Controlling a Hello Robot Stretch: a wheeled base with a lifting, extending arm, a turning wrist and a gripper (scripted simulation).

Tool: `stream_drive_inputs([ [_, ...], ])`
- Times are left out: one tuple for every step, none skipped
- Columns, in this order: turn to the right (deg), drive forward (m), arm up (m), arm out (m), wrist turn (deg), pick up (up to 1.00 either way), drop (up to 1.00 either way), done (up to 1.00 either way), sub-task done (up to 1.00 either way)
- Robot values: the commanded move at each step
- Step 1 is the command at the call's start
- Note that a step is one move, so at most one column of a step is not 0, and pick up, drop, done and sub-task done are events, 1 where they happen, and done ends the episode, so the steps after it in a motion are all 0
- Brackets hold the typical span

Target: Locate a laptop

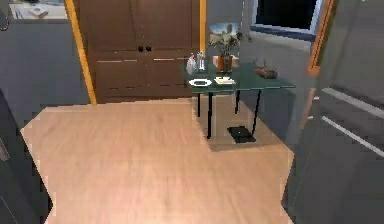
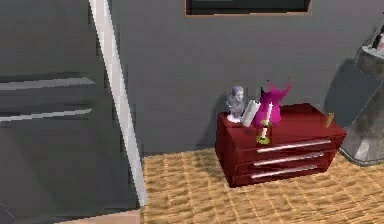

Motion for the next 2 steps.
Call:
stream_drive_inputs([
  [0.0, 1.0, 0.0, 0.0, 0.0, 0.0, 0.0, 0.0, 0.0],
  [-9.0, 0.0, 0.0, 0.0, 0.0, 0.0, 0.0, 0.0, 0.0],
])
